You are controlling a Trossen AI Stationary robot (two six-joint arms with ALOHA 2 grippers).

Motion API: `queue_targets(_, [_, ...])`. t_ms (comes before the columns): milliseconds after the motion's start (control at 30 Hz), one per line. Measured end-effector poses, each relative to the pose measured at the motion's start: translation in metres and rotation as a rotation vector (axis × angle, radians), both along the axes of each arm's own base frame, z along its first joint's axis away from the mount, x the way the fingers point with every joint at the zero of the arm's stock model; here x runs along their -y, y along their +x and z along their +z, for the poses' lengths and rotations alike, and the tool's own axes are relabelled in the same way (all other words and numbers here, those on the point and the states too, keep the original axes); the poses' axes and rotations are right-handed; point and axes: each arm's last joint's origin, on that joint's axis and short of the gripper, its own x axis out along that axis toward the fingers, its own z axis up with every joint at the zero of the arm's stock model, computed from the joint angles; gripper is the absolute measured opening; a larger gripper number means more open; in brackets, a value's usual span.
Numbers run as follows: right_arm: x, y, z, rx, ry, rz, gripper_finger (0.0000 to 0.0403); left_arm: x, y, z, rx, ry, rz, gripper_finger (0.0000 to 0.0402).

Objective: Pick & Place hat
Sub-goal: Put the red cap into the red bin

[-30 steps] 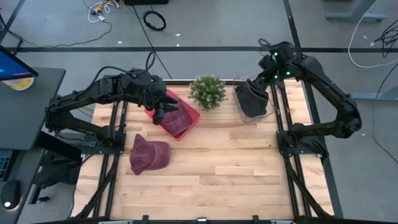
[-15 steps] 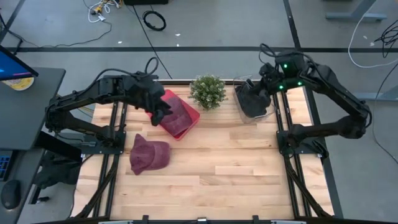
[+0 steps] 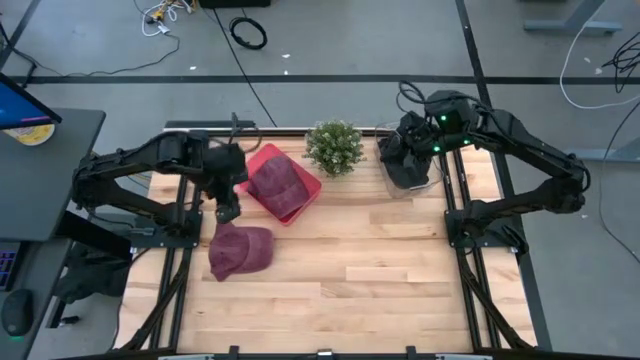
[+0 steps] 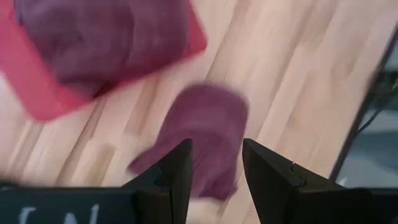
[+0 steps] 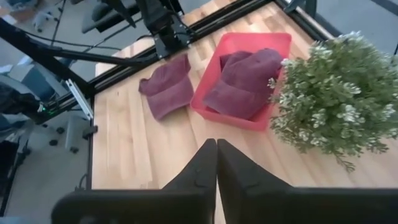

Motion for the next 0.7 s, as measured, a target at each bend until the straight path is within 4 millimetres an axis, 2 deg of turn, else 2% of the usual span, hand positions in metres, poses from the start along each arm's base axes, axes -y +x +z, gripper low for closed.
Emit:
queue_targets(100, [-0.001,0.007,-0.004,-0.018,0.007,0.015,0.0021,0.010,-0.006,-0.002,-0.079,0.029,-0.053,0.0142])
queue_targets(200, [-0.002,0.013,-0.007,-0.035,0.012,0.031,0.0029,0.024,-0.007,-0.003,-0.088,0.050,-0.136,0.0146])
queue_targets(333, [-0.004,0.017,-0.010,-0.046,0.014,0.045,0.0037,0.038,-0.008,-0.013,-0.128,0.085,-0.179,0.0172])
queue_targets(567, [-0.005,0.018,-0.009,-0.040,0.013,0.050,0.0043,0.056,-0.013,-0.049,-0.268,0.184,-0.134,0.0244])
queue_targets(700, [-0.005,0.018,-0.009,-0.039,0.022,0.043,0.0043,0.065,-0.021,-0.072,-0.316,0.184,-0.099,0.0260])
